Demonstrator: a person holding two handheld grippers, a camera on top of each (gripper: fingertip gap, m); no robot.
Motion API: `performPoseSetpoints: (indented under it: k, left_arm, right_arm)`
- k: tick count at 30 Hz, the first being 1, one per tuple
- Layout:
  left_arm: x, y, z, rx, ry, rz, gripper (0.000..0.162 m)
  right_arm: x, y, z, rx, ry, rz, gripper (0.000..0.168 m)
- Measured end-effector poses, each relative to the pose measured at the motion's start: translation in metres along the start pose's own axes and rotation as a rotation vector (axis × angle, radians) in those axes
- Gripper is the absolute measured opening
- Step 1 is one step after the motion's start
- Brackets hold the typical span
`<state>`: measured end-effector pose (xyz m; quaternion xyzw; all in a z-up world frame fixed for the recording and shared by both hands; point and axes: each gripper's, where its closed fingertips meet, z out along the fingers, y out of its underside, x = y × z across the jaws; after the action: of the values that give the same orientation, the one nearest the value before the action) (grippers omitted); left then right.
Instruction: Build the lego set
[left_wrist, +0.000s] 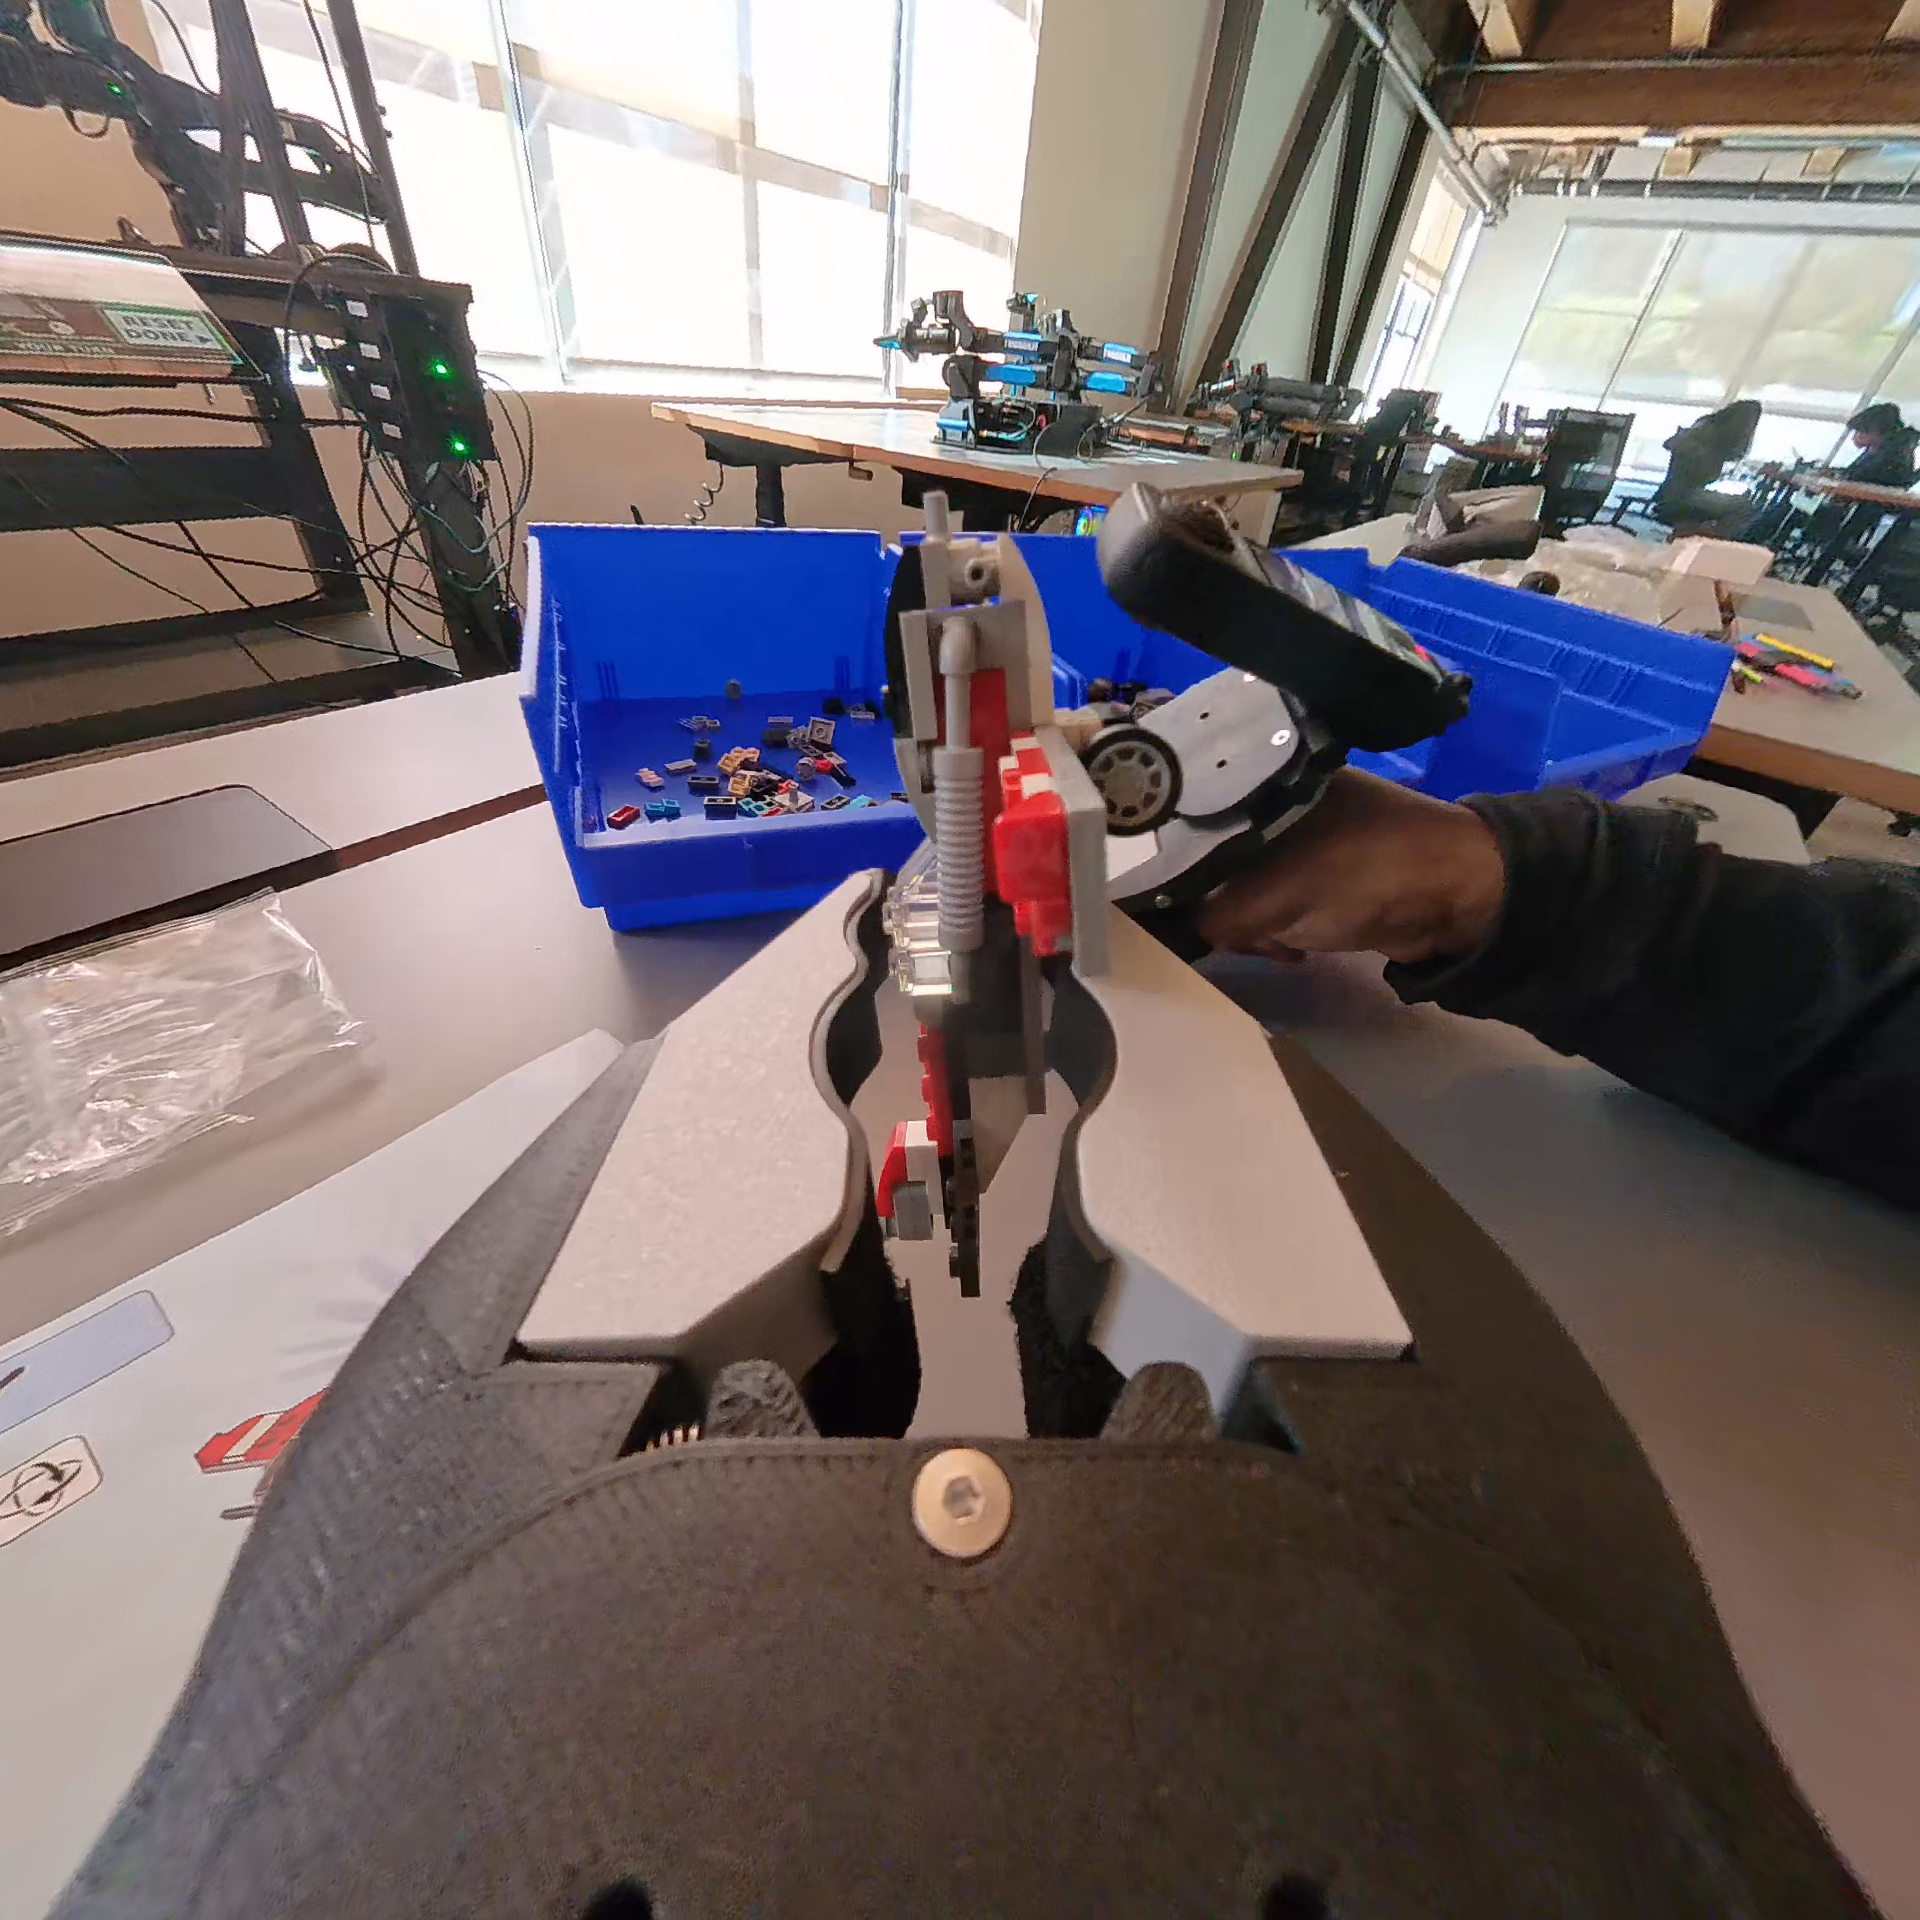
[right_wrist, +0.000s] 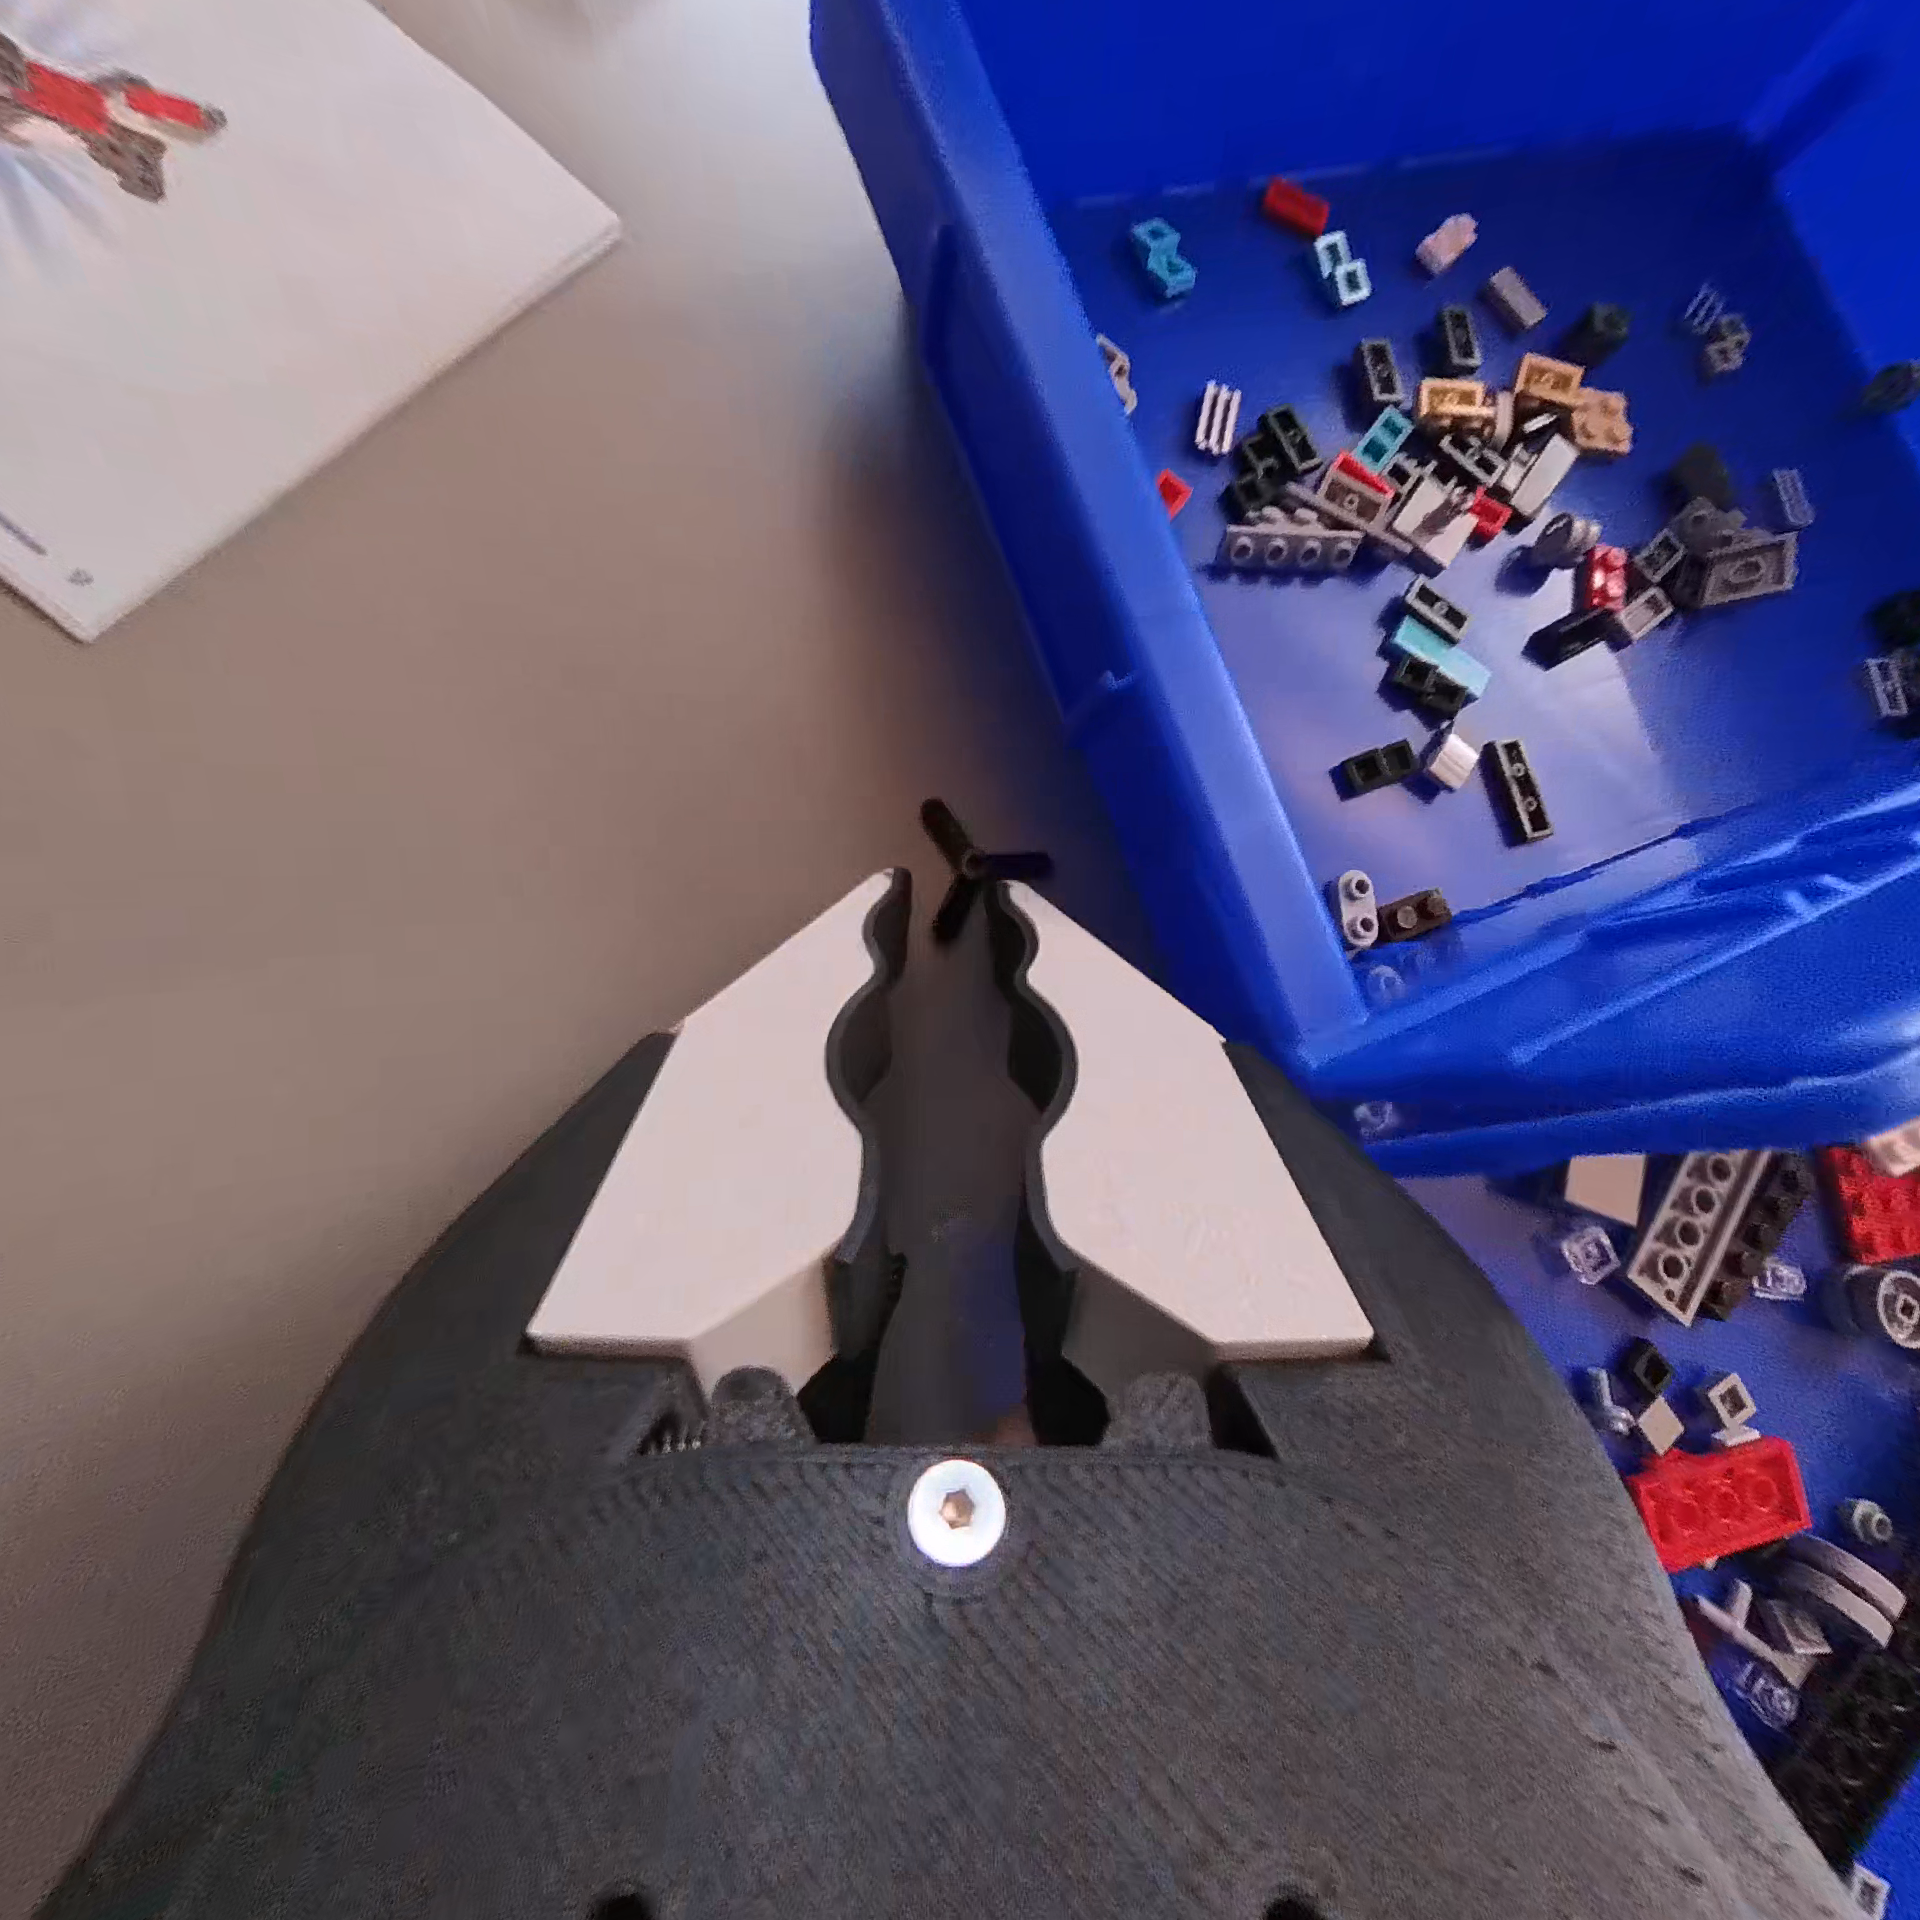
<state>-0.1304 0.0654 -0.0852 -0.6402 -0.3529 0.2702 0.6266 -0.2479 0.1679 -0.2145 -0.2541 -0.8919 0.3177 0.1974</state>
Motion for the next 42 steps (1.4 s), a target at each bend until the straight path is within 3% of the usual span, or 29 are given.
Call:
performPoseSetpoints:
  k: [3,8,19,32,42]
  left_arm:
    - [0.001,0.005,0.001,-0.037,0.005,0.013,0.026]
    - [0.001,0.026,0.005,-0.153,0.026,-0.014,0.026]
    - [0.006,0.078,0.004,-0.425,0.098,-0.15,0.026]
    - [0.022,0.096,0.0,-0.526,0.195,-0.207,0.027]
    - [0.029,0.095,0.002,-0.526,0.204,-0.021,0.026]
  right_arm:
    - [-0.003,-0.003,0.003,0.013,-0.012,-0.015,0.006]
    - [-0.017,-0.005,-0.002,0.051,-0.063,-0.073,0.005]
    - [-0.063,-0.047,-0.056,0.404,-0.13,-0.29,0.004]
    - [-0.091,-0.064,-0.089,0.615,-0.115,-0.504,0.004]
    - [-0.106,-0.075,-0.114,0.714,-0.269,-0.403,0.002]
